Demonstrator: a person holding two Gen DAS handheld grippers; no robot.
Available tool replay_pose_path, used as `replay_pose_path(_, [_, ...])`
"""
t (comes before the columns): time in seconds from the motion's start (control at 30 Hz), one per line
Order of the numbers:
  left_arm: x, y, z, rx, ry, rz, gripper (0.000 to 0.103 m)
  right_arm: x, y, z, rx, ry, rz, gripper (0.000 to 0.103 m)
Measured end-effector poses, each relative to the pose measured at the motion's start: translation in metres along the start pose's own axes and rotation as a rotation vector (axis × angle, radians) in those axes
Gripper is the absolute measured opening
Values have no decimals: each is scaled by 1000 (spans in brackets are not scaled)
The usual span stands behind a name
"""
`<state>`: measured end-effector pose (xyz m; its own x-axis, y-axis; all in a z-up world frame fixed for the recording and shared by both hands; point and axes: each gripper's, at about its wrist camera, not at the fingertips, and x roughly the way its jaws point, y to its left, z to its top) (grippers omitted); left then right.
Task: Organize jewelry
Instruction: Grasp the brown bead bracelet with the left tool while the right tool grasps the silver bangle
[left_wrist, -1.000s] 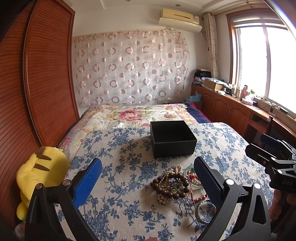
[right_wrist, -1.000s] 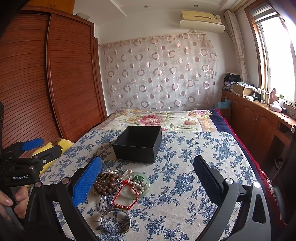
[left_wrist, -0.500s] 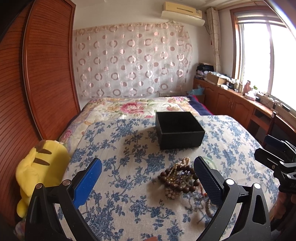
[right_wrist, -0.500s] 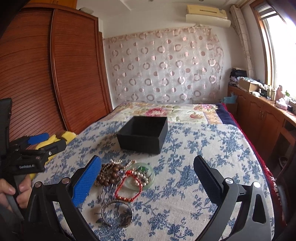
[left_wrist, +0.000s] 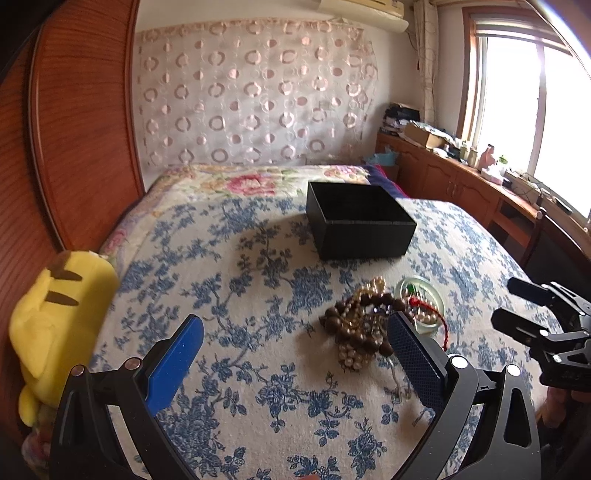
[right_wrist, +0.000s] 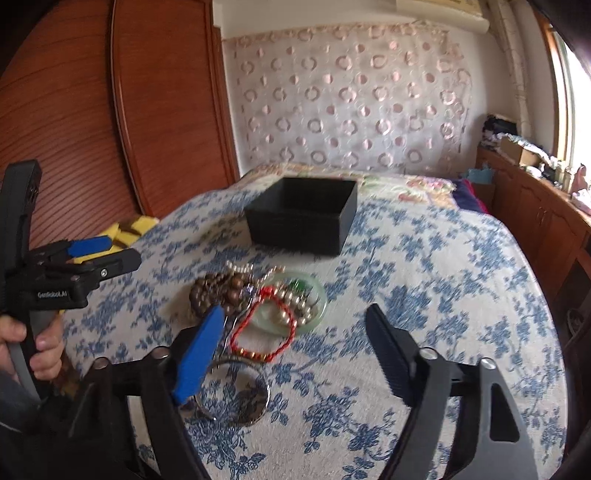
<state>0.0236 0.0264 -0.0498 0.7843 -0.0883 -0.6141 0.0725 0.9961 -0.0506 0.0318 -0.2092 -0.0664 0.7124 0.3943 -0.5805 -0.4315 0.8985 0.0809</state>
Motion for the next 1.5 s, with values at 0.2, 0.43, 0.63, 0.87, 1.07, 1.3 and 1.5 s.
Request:
replay_pose_path(0.2, [14, 6, -6, -25, 32, -29, 96, 21, 3, -12, -15, 75, 50, 59])
replay_pose_path(0.43, [21, 9, -8, -56, 46, -87, 79, 29, 8, -23, -35, 141, 100, 44])
replay_pose_path(0.63, [40, 1, -7, -48, 101, -149, 62, 34, 7, -29, -48, 181, 126, 31])
replay_pose_path(0.87, [66, -2, 2, -76, 161, -218, 41, 38, 9, -33, -74, 212, 139, 10])
replay_pose_path(1.07, [84, 2, 1, -114, 217, -229, 30, 35, 9, -32, -81, 196, 136, 5])
replay_pose_path(1.3, [89, 7, 2, -149, 232, -266, 14, 32, 5, -28, -86, 175, 118, 5])
replay_pose_path(1.5, [74, 0, 18, -106, 167, -255, 13, 26, 0, -22, -94, 148, 105, 5])
